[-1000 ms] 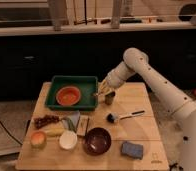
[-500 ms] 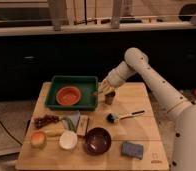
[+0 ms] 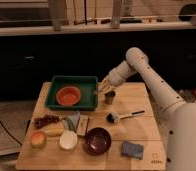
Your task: Place fork in metal cup
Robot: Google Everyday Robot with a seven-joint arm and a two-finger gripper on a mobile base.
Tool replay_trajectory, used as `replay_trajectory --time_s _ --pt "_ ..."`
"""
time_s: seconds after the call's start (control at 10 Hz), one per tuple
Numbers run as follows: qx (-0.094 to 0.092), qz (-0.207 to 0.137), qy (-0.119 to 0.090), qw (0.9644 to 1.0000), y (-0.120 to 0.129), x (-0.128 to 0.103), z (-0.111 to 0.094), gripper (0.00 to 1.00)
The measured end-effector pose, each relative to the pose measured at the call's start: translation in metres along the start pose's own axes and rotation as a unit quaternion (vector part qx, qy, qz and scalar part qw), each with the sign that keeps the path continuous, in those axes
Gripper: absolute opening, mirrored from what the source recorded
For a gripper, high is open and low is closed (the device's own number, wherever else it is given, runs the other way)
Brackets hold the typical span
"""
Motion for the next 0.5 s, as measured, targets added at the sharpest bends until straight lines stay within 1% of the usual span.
replay_trajectory --time_s 0.5 --pt "-0.013 0.008 -0.021 0.9997 0.002 0.003 0.015 0.00"
